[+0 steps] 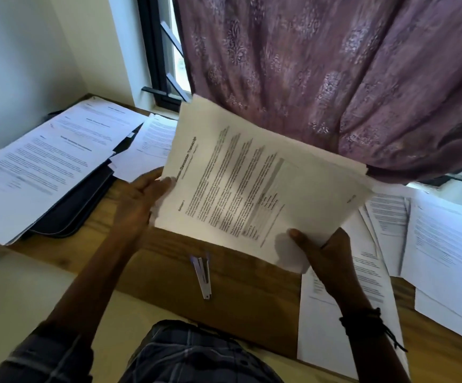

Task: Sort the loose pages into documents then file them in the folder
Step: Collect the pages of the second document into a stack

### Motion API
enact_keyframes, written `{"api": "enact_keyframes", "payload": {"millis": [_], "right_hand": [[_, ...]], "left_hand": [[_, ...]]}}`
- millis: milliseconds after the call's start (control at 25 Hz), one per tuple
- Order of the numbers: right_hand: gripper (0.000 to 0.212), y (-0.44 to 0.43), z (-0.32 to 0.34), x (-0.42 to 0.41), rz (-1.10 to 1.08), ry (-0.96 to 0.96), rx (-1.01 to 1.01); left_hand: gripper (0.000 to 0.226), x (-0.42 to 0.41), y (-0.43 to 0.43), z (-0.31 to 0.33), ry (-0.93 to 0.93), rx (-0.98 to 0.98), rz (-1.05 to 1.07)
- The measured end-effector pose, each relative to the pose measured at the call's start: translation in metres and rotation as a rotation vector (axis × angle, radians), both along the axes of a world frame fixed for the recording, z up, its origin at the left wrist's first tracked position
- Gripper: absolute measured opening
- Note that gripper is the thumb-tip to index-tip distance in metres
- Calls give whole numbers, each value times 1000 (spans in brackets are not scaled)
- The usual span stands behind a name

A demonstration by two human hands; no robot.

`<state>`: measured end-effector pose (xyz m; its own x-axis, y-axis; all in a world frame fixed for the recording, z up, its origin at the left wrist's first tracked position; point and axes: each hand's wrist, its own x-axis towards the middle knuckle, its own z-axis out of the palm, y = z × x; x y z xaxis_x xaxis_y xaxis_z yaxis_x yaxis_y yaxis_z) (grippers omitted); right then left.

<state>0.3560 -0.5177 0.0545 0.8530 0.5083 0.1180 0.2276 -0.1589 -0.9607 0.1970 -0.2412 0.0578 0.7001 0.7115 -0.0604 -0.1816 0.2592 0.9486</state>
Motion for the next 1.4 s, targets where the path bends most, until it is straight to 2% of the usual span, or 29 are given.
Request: {"api": "enact_keyframes", "payload": {"millis": [80,160,400,560,640,760,920,1040,1200,1320,1400], "right_hand": [[33,17,-6,2,-19,-87,-68],[30,34,-18,-2,-32,-118,-49],[37,55,-55,-12,-116,-73,67],[51,53,-87,-17,-207,4,-20],[47,48,-103,-18,-235,46,-111],[34,46,-111,-20,-310,-89,-275],[24,46,-114,-19,-333,-112,-322],[29,46,-113,-19,-297,-146,-416],[35,51,-80,11,-187,65,-267],[18,49,-62,32,-138,295,-207],[13,53,-60,37,-78,331,-314]], "left_hand": [[21,3,12,-8,110,193,42],[15,7,20,-19,172,319,109],[9,8,21,-54,134,437,169],[23,8,17,-83,148,339,147],[27,12,11,-92,214,316,148],[17,17,2,-94,231,325,178],[13,23,1,-99,232,357,196],[14,22,0,-102,311,328,182],[17,22,25,-85,358,377,139],[21,19,41,-80,520,198,93],[22,18,38,-81,632,105,30]]}}
